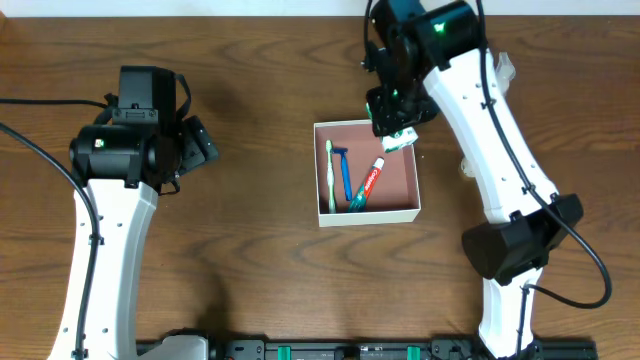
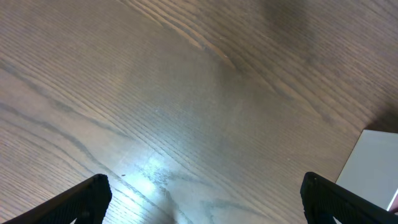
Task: Pack container
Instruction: 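Lift the soap box and carry it left over the box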
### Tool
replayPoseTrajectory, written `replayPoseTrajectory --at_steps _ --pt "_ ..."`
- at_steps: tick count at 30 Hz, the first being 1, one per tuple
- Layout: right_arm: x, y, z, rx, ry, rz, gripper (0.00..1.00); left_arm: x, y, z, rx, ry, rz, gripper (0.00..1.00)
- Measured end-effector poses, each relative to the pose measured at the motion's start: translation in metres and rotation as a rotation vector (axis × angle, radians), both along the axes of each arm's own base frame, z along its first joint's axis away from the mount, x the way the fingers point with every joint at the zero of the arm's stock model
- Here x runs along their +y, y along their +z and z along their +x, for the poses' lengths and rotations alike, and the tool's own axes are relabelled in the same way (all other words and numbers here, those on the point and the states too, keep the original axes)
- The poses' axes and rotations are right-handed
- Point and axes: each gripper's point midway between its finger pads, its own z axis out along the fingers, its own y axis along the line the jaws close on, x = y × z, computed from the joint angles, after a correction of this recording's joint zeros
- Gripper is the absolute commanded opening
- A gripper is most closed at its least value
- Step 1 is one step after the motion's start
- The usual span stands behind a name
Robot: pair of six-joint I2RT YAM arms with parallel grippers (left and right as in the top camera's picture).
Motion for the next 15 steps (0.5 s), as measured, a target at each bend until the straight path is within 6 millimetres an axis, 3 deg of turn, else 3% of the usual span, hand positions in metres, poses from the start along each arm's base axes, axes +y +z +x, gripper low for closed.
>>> replayPoseTrajectory --at_steps 3,15 --pt "-0.004 0.001 0.005 -0.013 -0.073 -0.004 0.41 0.0 0.0 0.0 0.0 0.0 0.0 0.98" --pt "-0.012 -0.005 0.002 0.026 -0.215 -0.012 0.38 0.0 0.0 0.0 0.0 0.0 0.0 0.98"
